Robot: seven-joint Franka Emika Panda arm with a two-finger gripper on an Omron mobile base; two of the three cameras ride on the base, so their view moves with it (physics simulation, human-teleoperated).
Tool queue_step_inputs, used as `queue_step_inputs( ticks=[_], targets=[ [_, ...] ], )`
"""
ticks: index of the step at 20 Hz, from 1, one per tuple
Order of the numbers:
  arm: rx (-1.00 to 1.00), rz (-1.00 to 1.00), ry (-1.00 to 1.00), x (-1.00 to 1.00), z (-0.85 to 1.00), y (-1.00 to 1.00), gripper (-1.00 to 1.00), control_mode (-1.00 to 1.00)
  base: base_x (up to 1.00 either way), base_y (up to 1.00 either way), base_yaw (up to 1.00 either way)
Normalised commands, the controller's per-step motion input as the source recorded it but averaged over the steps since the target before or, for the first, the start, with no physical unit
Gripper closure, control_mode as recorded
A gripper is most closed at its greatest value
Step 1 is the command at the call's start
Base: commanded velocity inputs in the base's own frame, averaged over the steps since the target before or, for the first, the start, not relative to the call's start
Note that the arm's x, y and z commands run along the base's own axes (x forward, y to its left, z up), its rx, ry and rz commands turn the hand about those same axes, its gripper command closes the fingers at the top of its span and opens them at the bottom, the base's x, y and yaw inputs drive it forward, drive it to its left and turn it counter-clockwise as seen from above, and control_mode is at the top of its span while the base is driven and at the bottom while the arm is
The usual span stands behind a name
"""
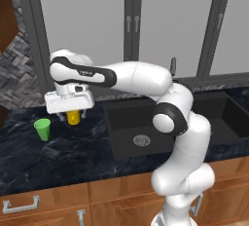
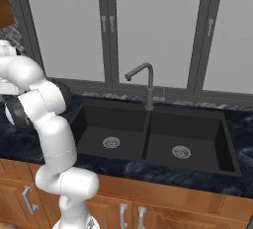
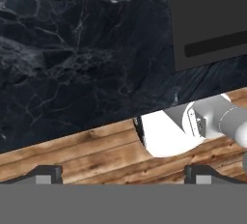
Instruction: Place the mug in the left basin and the cup in the right basin of the sink.
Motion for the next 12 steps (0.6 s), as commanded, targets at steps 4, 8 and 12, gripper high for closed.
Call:
queue_step_inputs(
  ticks=[4, 8, 12],
  targets=[
    [0.0, -0.02, -0.08, 0.11, -0.12, 0.09, -1.0, -1.0, 0.0, 0.0, 0.0],
    [0.0, -0.02, -0.16, 0.06, -0.14, 0.09, -1.0, -1.0, 0.0, 0.0, 0.0],
    [0.0, -0.03, -0.2, 0.09, -0.18, 0.06, -1.0, -1.0, 0.0, 0.0, 0.0]
  ],
)
